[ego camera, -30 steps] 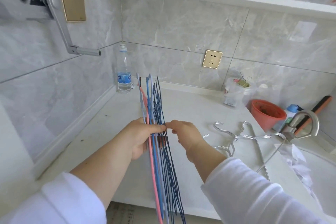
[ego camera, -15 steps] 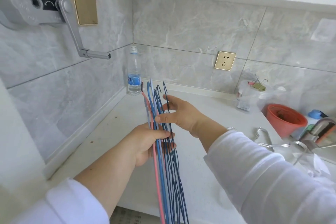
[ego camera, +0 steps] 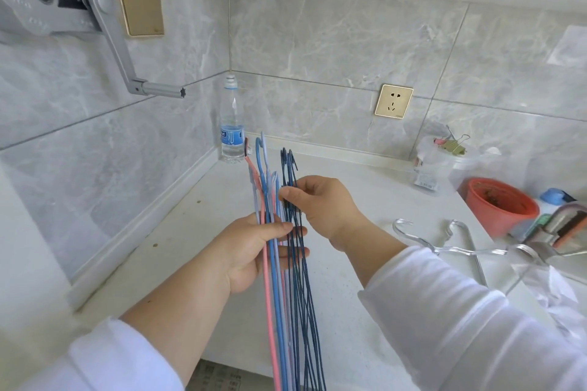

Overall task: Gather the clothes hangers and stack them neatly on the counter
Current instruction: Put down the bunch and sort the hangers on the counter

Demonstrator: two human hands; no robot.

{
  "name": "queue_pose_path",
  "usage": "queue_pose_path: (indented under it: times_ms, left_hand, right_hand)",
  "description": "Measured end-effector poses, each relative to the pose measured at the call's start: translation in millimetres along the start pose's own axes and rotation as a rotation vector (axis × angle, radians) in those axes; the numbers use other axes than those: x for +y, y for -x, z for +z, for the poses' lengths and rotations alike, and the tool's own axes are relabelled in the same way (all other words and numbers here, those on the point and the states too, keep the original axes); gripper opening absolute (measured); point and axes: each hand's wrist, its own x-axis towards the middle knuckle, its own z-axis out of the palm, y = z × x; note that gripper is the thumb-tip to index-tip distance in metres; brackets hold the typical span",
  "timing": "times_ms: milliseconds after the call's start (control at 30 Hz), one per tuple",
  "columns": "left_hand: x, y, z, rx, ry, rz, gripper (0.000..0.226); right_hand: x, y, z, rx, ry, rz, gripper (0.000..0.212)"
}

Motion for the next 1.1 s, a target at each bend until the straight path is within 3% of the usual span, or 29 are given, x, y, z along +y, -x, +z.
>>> queue_pose_path:
  times_ms: [167, 267, 533, 800, 1100]
  left_hand:
    - [1, 3, 3, -0.011, 0.017, -0.027, 0.005]
    - [3, 5, 3, -0.016, -0.002, -0.039, 0.006]
    - [6, 8, 3, -0.058, -0.031, -0.076, 0.004]
    - [4, 5, 2, -0.064, 0.016, -0.088, 0.022]
    - [-3, -3, 9, -0.087, 0.084, -0.132, 0.016]
  right_hand:
    - [-4, 5, -2, -0.003, -0.182, -0.021, 0.005]
    - [-7, 4, -3, -0.057, -0.198, -0.017, 0.006]
    - [-38, -19, -21, 0.129, -0.328, -0.062, 0.011]
    - [-28, -30, -4, 0.036, -0.296, -0.009, 0.006]
    - [-21, -35, 5, 0.025, -0.409, 0.026, 0.015]
